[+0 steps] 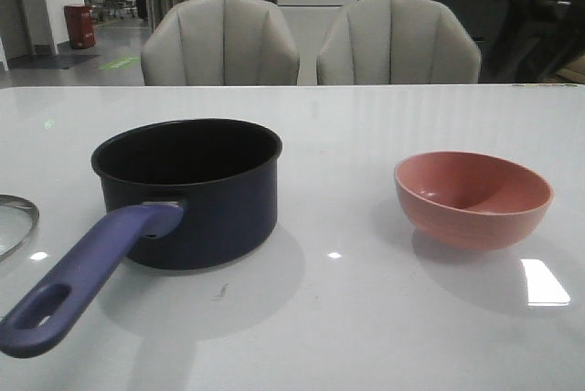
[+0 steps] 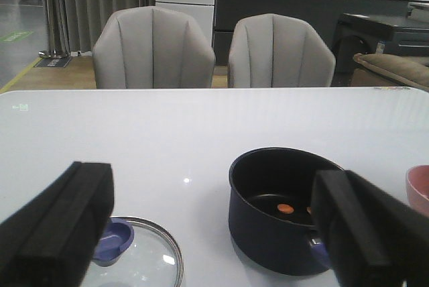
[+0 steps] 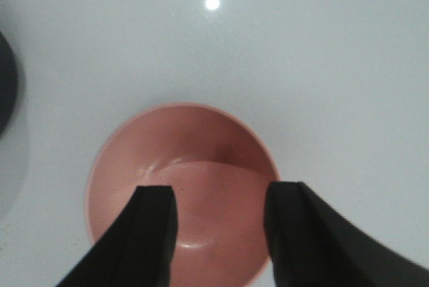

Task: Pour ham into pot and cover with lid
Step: 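Release the pink bowl and raise the right gripper away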

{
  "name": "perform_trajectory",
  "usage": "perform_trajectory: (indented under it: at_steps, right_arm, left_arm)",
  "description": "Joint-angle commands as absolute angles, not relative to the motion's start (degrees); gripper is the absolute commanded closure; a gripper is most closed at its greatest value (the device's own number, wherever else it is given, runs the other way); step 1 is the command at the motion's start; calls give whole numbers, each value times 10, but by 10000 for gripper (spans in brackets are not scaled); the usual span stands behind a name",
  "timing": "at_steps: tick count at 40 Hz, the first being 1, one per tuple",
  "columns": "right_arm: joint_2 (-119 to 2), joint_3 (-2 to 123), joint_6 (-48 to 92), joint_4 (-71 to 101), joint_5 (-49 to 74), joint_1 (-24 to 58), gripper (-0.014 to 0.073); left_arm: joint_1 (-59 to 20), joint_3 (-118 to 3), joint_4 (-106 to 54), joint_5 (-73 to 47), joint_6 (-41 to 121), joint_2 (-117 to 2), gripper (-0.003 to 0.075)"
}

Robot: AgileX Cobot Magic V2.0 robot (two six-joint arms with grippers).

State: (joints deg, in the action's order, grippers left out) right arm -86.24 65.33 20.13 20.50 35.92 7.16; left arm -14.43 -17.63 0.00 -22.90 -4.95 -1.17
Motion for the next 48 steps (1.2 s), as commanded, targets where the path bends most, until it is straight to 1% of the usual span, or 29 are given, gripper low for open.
perform_trajectory:
  at_steps: [1, 12, 18, 26, 31, 37, 43, 45, 48]
  right_arm:
    - [-777, 620, 215, 230, 271, 89, 172]
    - [-601, 483, 215, 230, 144, 140, 172]
    - [-489, 408, 215, 230, 106, 143, 172]
    - [-339, 288, 214, 231, 25, 143, 172]
    - [-250, 223, 214, 236, 20, 143, 172]
    - [-196, 165, 214, 241, 34, 143, 172]
    - [-193, 140, 214, 246, 32, 143, 175]
    - [-193, 140, 214, 246, 33, 143, 194]
    - [-193, 140, 214, 246, 33, 143, 293]
  left_arm:
    - [-149, -190, -4, -187, -50, -23, 83]
    - [-149, -190, -4, -185, -50, -23, 83]
    - [-149, -190, -4, -181, -50, -23, 83]
    - [-149, -190, -4, -181, -50, -23, 83]
    - [-149, -190, -4, -181, -50, -23, 83]
    - [-149, -190, -4, -181, -50, -23, 83]
    - [-149, -190, -4, -181, -50, -23, 83]
    - [-149, -190, -4, -181, -50, -23, 83]
    - [-149, -190, -4, -181, -50, -23, 83]
